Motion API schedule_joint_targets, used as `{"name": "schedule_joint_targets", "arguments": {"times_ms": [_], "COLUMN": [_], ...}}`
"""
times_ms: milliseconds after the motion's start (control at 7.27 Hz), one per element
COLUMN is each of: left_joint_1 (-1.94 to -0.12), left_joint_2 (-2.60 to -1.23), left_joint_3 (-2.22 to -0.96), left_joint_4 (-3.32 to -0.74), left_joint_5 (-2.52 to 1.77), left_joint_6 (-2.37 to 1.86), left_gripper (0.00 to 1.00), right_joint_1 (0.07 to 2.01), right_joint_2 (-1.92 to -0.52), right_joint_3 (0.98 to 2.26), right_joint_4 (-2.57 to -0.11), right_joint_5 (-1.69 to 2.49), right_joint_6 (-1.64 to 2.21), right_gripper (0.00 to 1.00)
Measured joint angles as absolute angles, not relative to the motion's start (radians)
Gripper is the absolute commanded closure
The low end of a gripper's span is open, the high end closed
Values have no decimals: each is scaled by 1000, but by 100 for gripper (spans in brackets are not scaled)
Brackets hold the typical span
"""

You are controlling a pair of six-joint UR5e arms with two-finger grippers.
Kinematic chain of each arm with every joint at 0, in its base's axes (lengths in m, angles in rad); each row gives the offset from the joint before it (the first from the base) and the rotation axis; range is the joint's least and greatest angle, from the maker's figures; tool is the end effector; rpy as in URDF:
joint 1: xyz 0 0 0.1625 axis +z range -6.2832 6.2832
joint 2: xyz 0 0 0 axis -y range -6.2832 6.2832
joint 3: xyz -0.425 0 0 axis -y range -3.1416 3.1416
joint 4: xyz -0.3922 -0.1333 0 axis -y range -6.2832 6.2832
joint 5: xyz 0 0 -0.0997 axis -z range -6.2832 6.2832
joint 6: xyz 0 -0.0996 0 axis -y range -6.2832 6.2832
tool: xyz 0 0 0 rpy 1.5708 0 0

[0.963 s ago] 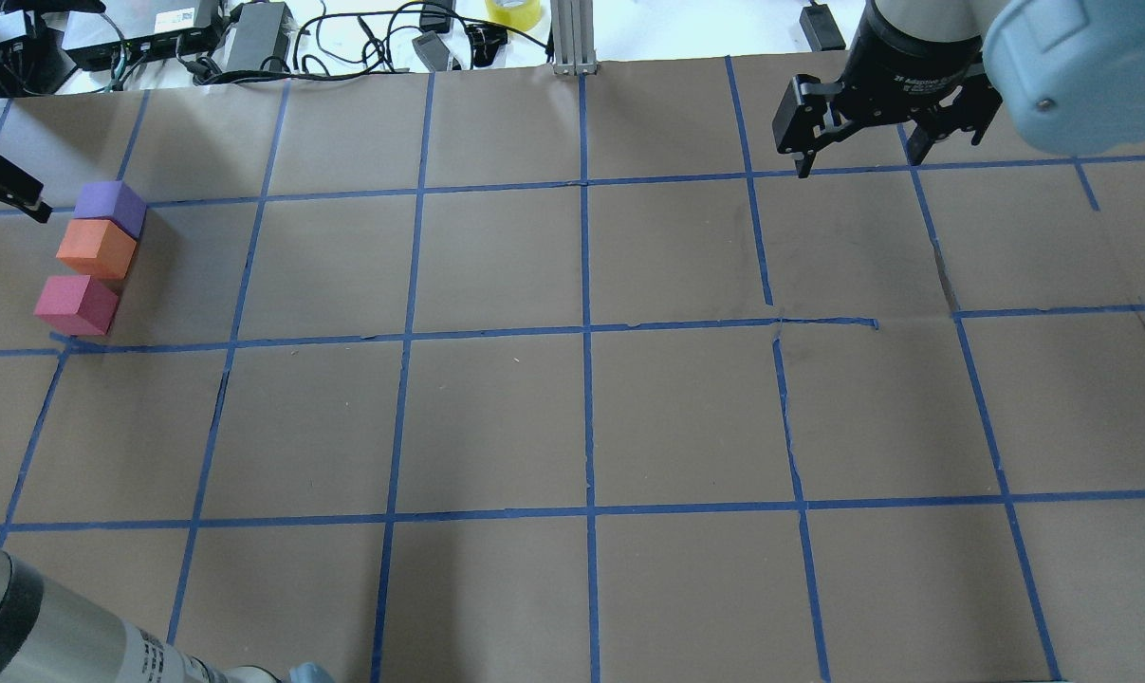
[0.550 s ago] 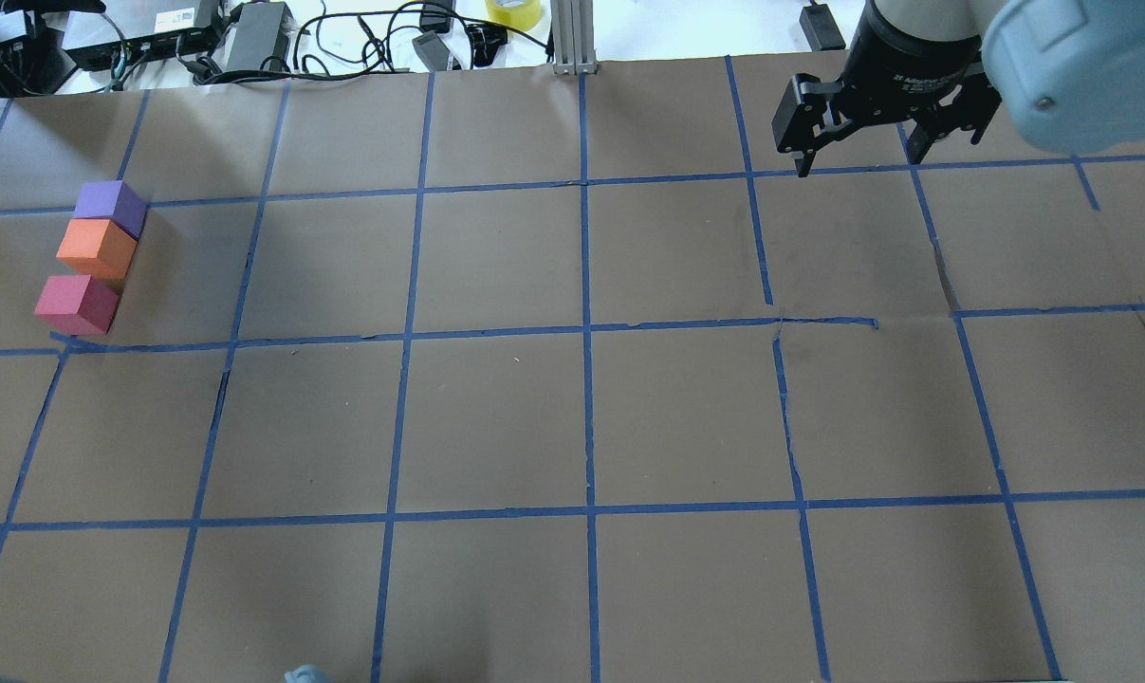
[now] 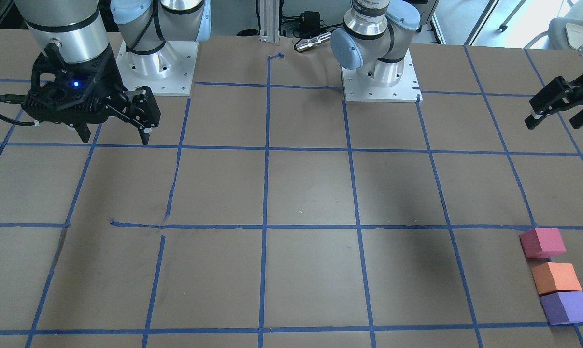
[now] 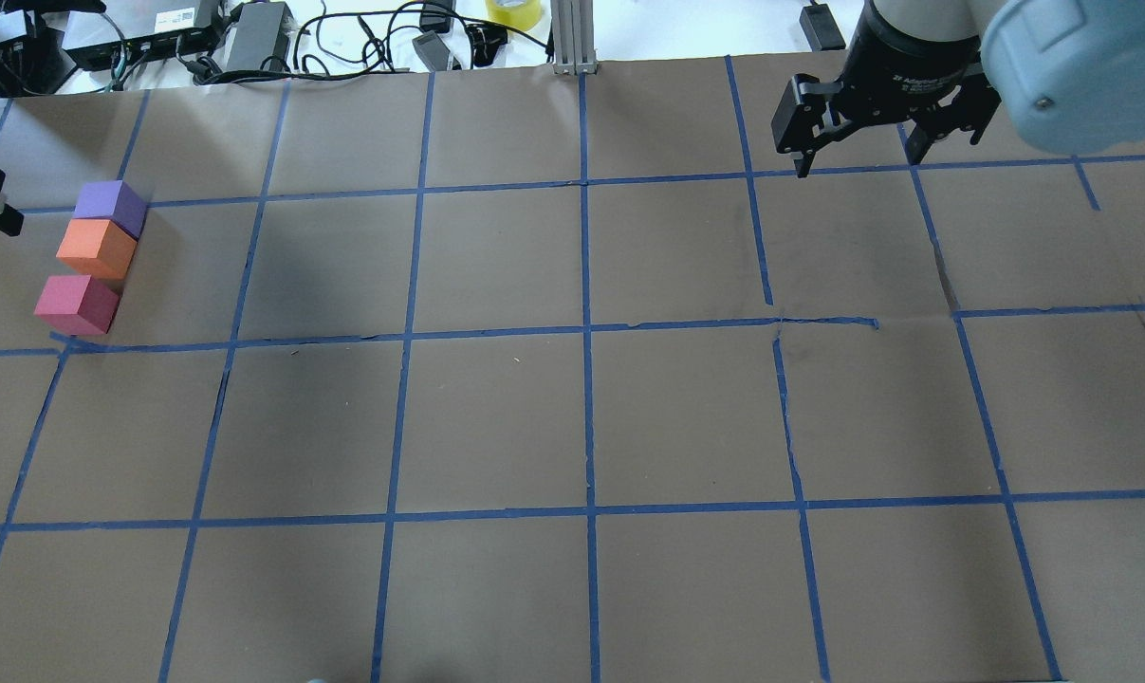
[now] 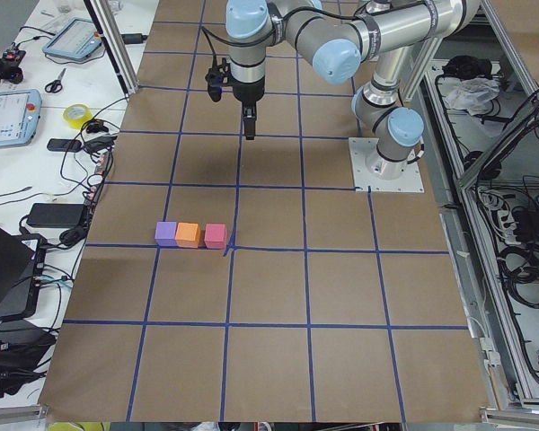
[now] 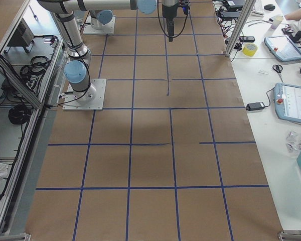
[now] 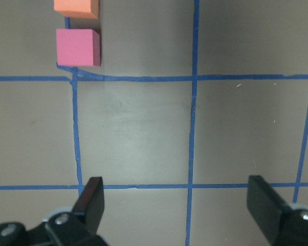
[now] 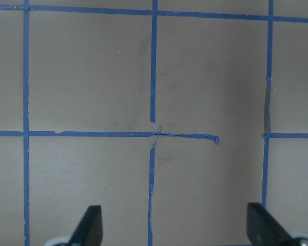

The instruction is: Arrange blocks in a line

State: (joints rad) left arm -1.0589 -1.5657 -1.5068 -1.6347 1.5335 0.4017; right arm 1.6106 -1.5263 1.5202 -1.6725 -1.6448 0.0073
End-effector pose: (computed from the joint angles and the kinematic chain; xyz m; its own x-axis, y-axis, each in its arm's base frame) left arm 0.1202 -0.4937 0.5156 -0.9935 -0.1095 0.0323 -0.1102 0.9937 -0.0194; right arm 0.1466 -0.5155 0.5014 -0.9971 -0.0245 0.0727 -0.0323 0.9936 -0.1081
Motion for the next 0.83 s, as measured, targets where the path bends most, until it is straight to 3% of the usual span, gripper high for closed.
{"name": "schedule_joint_targets", "arguments": {"times_ms": [825], "left_joint_1": [-1519], "left_joint_2": [-1567], "left_joint_3": [-1506], "left_joint_4": [-1593], "left_joint_5": [1549], "left_joint_6": [-243], "left_gripper": [0], "right_joint_1": [1611], "right_joint_2": [-1526], "right_joint_3": [1520], "right_joint_4": [-1675], "right_joint_5": [-1644], "right_joint_6": [10], "right_gripper": [0]}}
